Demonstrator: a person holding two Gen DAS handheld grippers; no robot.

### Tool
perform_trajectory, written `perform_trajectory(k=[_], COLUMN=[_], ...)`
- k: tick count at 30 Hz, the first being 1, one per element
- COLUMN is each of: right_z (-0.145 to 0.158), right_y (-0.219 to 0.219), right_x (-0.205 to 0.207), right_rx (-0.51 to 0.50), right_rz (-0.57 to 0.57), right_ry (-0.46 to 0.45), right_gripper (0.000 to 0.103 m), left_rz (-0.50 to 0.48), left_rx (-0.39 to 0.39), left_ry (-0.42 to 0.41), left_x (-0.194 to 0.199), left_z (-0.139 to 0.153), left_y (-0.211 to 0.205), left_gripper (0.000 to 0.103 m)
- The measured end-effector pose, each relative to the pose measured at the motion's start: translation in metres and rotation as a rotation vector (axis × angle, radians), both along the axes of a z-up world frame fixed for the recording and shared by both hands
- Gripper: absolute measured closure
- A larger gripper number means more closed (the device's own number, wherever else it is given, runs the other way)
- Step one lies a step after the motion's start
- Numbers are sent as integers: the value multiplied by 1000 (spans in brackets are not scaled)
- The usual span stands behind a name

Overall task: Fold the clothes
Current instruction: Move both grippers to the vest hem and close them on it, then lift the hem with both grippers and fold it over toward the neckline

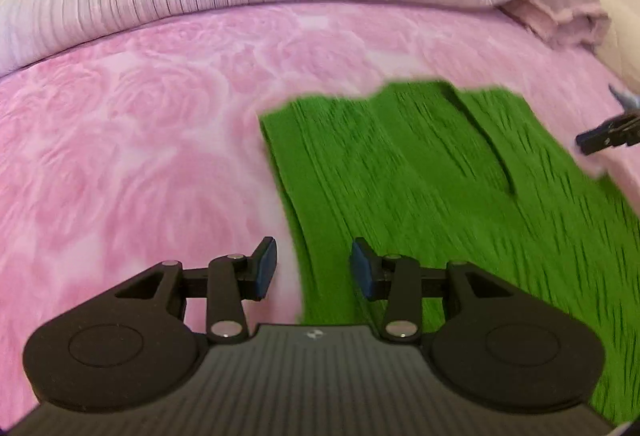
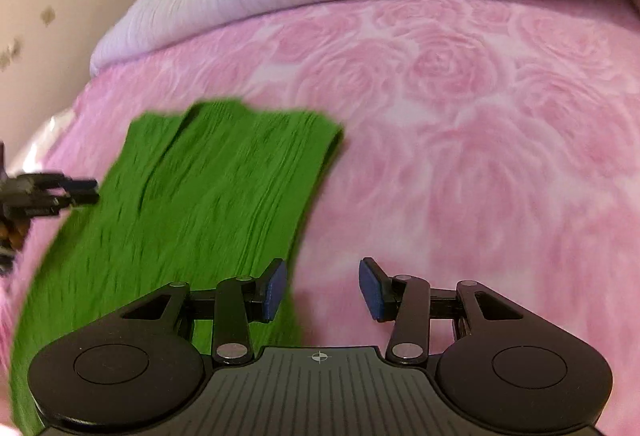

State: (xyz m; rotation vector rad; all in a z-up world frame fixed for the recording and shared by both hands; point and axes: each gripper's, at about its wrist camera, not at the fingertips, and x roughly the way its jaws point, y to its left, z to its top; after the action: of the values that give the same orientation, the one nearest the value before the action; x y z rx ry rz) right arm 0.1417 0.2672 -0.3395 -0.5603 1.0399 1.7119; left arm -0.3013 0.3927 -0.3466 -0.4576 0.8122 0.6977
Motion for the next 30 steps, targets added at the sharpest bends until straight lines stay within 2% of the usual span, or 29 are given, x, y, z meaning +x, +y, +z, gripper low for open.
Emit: perform_trajectory(k=[5, 11, 14, 15, 16, 17, 20, 23, 27, 30], right_z=[-11, -28, -31, -31, -31, -31, -18, 13, 63, 87], right_y=[58, 104, 115, 116, 117, 117, 105, 75, -1, -79], right_x=[11, 4, -3, -6, -9, -11, -22, -30, -40, -55], right_rx=[19, 27, 33, 32, 32, 33, 87, 174, 289, 348], right_rz=[8, -21, -12, -5, 1, 7, 30, 45, 81, 94], right_ry=[99, 127, 117, 104, 91, 76, 4, -33, -22, -36], right_gripper=[59, 59, 60, 66, 87, 93, 95, 96, 96, 95], left_rz=[22, 47, 31, 23, 13, 5, -11, -20, -54, -71], left_rx=[-114, -140, -117, -107, -99, -99, -56, -11, 57, 71], left_ry=[-111, -183, -175, -172, -172, -179, -209, -259, -331, -366], left_x=[12, 29, 37, 39, 39, 39, 30, 13, -27, -62], left_z=[-14, -21, -24, -25, -24, -23, -5, 22, 62, 76], left_y=[59, 95, 99, 98, 96, 94, 79, 56, -12, -79], left_gripper=[66, 69, 72, 78, 89, 93, 94, 95, 95, 95])
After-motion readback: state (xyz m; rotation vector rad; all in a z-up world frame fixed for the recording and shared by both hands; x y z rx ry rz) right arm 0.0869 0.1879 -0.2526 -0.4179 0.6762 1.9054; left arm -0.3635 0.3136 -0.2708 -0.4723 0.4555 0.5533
